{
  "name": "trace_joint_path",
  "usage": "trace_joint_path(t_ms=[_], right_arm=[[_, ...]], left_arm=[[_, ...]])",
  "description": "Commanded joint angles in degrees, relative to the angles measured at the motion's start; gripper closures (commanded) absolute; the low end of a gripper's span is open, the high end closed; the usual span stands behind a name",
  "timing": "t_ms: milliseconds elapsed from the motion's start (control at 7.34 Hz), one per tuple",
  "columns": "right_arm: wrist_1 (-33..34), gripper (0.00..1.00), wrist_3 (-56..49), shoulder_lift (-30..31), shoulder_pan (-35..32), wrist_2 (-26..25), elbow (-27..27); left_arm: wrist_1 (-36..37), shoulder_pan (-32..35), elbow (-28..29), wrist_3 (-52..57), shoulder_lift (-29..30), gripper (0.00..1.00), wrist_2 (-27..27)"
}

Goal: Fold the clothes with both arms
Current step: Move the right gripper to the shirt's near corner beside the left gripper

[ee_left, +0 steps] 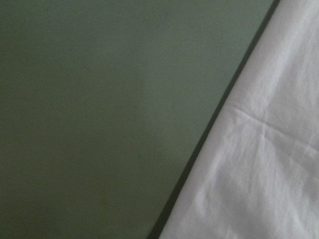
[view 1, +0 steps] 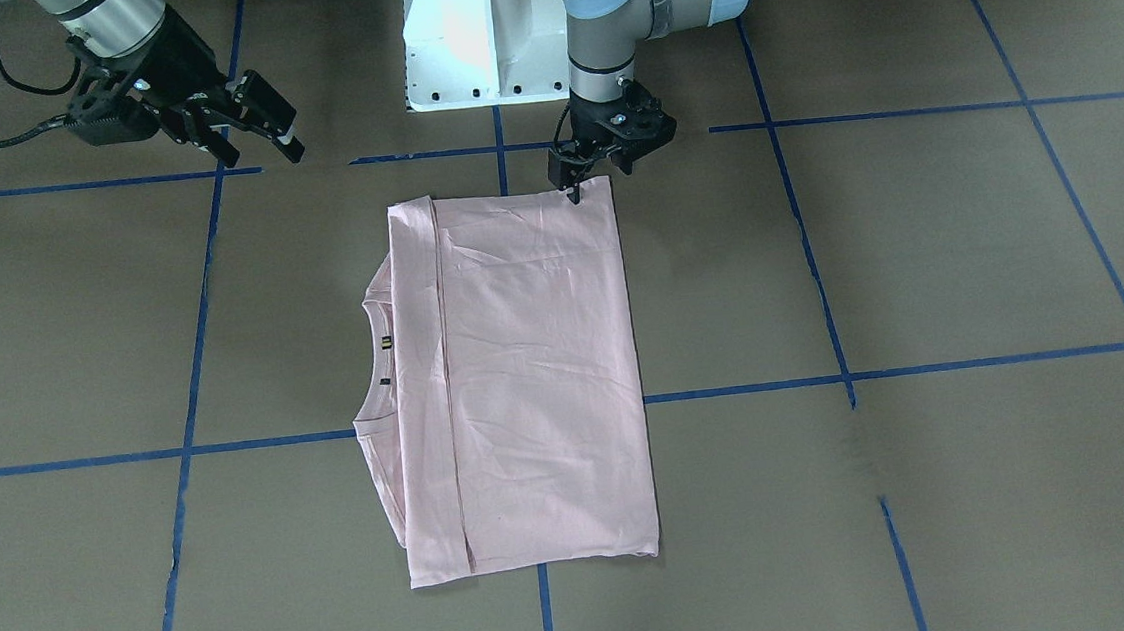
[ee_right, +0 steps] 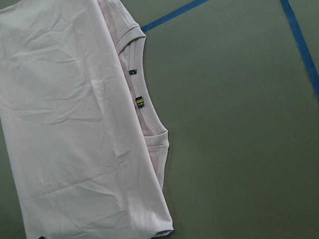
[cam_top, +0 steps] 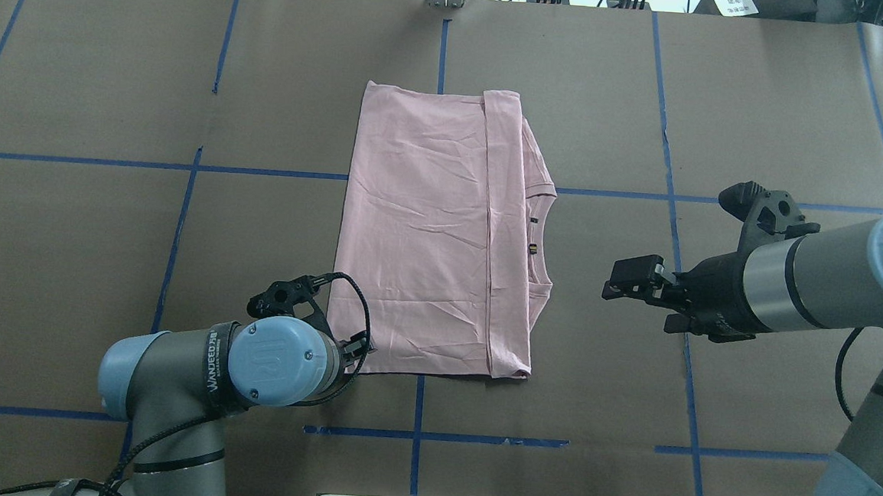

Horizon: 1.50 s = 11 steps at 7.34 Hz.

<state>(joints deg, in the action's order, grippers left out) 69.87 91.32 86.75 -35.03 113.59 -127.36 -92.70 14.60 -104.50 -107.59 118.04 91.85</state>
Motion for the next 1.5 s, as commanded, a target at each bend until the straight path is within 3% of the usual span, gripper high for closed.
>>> trace_joint_path(t_ms=[0, 408, 681, 1089, 1225, 1362], right_arm=[[0.0, 0.0, 0.0, 0.09, -0.3, 0.14, -0.16], [0.09, 0.0, 0.0, 0.17, -0.3, -0.03, 0.01], [0.09, 0.0, 0.09, 0.09, -0.3, -0.03, 0.01], [0.53, 0.0, 0.97, -0.7, 2.14, -2.39, 1.94], [3.83, 0.0, 0.97, -1.92, 4.42, -5.28, 2.29], [11.44, 0.0, 2.36, -6.72, 6.44, -7.48, 3.17]], left_arm=[[-0.03, -0.01, -0.18, 0.01, 0.26, 0.48, 0.09], [-0.03, -0.28, -0.09, 0.1, 0.52, 0.75, 0.0], [0.06, -0.28, -0.53, 0.62, 0.44, 1.0, -0.09], [0.06, 0.78, -5.97, 8.27, -0.18, 1.0, 0.26], [-0.2, 0.69, -5.81, 8.45, -0.18, 1.0, 0.44], [-0.38, 0.69, -5.89, 8.45, -0.18, 1.0, 0.53]])
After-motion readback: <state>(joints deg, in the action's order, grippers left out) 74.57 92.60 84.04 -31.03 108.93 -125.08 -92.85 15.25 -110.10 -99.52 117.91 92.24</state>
